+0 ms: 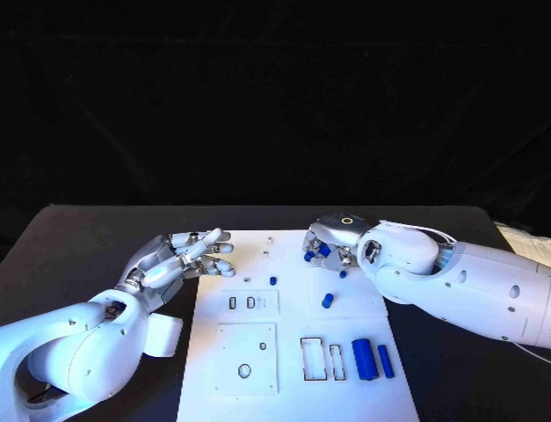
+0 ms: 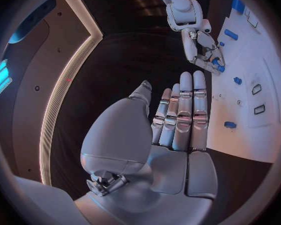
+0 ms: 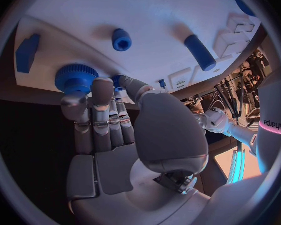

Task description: Assemble the parts on the task board

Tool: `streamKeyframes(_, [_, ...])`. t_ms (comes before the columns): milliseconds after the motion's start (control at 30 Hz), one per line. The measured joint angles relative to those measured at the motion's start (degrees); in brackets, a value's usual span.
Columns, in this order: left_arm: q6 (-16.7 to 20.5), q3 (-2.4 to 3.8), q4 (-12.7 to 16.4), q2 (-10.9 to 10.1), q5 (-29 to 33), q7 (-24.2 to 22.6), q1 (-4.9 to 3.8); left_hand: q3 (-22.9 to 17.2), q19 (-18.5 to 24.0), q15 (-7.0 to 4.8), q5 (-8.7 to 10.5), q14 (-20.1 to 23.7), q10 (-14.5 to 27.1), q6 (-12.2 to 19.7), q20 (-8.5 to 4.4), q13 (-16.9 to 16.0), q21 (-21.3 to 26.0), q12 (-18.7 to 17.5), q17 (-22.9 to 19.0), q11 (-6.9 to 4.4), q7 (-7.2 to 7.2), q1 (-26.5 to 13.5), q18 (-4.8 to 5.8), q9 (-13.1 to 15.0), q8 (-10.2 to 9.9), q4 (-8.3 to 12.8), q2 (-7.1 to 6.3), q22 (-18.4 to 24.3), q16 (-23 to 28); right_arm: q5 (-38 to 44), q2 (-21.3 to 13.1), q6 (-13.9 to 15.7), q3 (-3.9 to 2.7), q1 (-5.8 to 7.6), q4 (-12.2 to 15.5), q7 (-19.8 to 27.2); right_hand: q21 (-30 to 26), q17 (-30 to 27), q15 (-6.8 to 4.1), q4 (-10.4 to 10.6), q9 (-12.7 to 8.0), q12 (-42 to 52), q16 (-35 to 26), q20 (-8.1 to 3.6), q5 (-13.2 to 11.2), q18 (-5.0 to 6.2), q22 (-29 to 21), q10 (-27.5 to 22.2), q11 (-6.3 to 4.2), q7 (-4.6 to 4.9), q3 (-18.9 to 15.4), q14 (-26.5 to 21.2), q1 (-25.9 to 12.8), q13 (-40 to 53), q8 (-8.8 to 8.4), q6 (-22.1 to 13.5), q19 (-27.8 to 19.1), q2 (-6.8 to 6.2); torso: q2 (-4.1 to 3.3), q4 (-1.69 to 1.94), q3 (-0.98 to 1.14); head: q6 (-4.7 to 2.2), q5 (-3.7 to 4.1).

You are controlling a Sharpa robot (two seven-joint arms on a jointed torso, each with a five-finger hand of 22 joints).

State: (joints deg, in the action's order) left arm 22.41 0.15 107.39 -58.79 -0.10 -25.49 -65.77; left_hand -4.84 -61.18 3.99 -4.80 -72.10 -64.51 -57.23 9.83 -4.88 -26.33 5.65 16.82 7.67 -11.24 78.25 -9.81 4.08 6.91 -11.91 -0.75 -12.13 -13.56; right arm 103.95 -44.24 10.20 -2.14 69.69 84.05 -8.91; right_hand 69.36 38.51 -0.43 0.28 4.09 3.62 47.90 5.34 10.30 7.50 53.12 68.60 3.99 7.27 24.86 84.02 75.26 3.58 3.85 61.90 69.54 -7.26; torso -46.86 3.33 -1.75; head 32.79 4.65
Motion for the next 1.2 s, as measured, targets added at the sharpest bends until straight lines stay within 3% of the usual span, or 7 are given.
streamKeyframes(167, [0.0, 0.00, 0.0, 0.0, 0.0, 0.1, 0.00, 0.0, 0.0, 0.00, 0.00, 0.0, 0.0, 0.0, -0.03, 0.0, -0.2, -0.2, 0.1, 0.00, 0.00, 0.0, -0.01, 0.0, -0.3, 0.0, 0.00, -0.1, 0.0, 0.0, 0.1, -0.2, 0.00, 0.01, 0.0, 0.1, 2.3, 3.9, 0.00, 0.7, 0.1, 0.0, 4.3, -0.05, -0.2, 0.00, 3.1, 1.0, -0.21, -0.19, 0.4, 0.0, 0.0, 0.1, 0.00, 0.8, 1.5, 0.00, -0.12, 0.01, 0.00, 0.04, 0.10])
streamKeyframes(233, [0.0, 0.00, 0.0, 0.0, 0.0, 0.1, 0.00, 0.0, 0.0, 0.00, 0.00, 0.0, 0.0, 0.0, -0.03, 0.0, -0.3, -0.2, 0.2, 0.00, 0.00, 0.0, 0.00, 0.0, -0.3, 0.0, 0.00, -0.1, 0.0, 0.0, 0.1, -0.2, -0.03, 0.03, 0.0, 0.1, 3.2, 5.4, -0.33, 0.7, 0.2, 0.0, 5.9, -0.20, -0.2, -0.90, 4.4, 1.6, -0.33, -0.31, 0.4, -0.1, 0.0, 0.1, 0.11, 1.5, 2.0, 0.01, -0.18, 0.04, -0.01, -0.01, 0.13])
streamKeyframes(433, [0.0, 0.00, 0.0, 0.0, 0.0, 0.2, -0.01, 0.0, 0.0, 0.00, 0.00, 0.0, 0.0, 0.0, -0.03, 0.0, -0.5, -0.5, 0.5, 0.00, 0.00, 0.2, 0.00, -0.1, -0.5, 0.3, 0.22, -0.3, 0.0, 0.0, 0.1, 0.1, -0.08, 0.09, 0.0, 0.1, 5.7, 10.0, -0.66, 1.2, 0.5, 0.0, 10.7, -0.33, -0.4, -0.89, 8.2, 3.5, -0.84, -0.80, 0.6, -0.2, 0.5, 0.3, 0.60, 3.1, 3.8, 0.48, -0.34, 0.12, -0.03, -0.10, 0.16])
streamKeyframes(533, [0.0, 0.00, 0.0, 0.0, 0.0, 0.3, -0.01, 0.0, 0.0, 0.00, 0.00, 0.0, 0.0, 0.0, -0.03, 0.0, -0.7, -0.5, 0.6, 0.00, 0.00, 0.2, 0.00, -0.1, -0.6, 0.3, 0.22, -0.3, 0.0, 0.0, 0.1, 0.8, -0.08, 0.10, 0.1, 0.2, 7.1, 12.3, -0.82, 1.5, 0.8, 0.0, 13.0, -0.62, -1.2, -1.82, 10.4, 4.5, -1.21, -1.04, 0.8, 0.0, 1.1, 0.3, 1.02, 4.2, 4.8, 1.08, -0.40, 0.16, -0.05, -0.14, 0.15])
streamKeyframes(933, [0.0, 0.00, -0.1, -0.1, 0.0, 0.5, -0.01, 0.0, 0.0, 0.01, 0.00, 0.0, 0.0, 0.0, -0.03, 0.0, -0.7, -0.5, 0.6, 0.00, 0.00, 0.2, 0.00, -0.1, -0.6, 0.3, 0.22, -0.3, 0.0, -0.2, 1.0, 8.9, -0.20, 0.04, 1.5, -0.5, 9.6, 16.0, -0.82, 1.7, 0.8, 0.0, 17.3, -0.82, -4.2, -1.82, 14.6, 5.7, -1.22, -0.95, 1.9, 0.0, 2.2, 0.3, 1.26, 5.1, 6.3, 1.47, -0.62, 0.35, -0.17, -0.58, 0.18])
streamKeyframes(1200, [0.0, 0.00, -0.2, 0.0, 0.3, 0.6, -0.01, 0.0, 0.0, 0.01, 0.00, 0.0, 0.0, 0.0, -0.03, 0.0, -0.7, -0.7, 0.8, 0.01, 0.00, 0.2, 0.00, -0.1, -0.6, 0.3, 0.22, -0.4, 0.0, -0.5, 4.4, 11.6, -0.28, 0.28, -0.5, -2.0, 9.9, 16.2, -0.82, 2.2, 0.8, 0.0, 17.6, -0.82, -4.4, -1.82, 14.7, 5.7, -1.22, -0.95, 1.9, 0.0, 2.0, 0.3, 0.86, 5.1, 6.3, 1.63, -0.71, 0.54, -0.30, -0.71, 0.21])
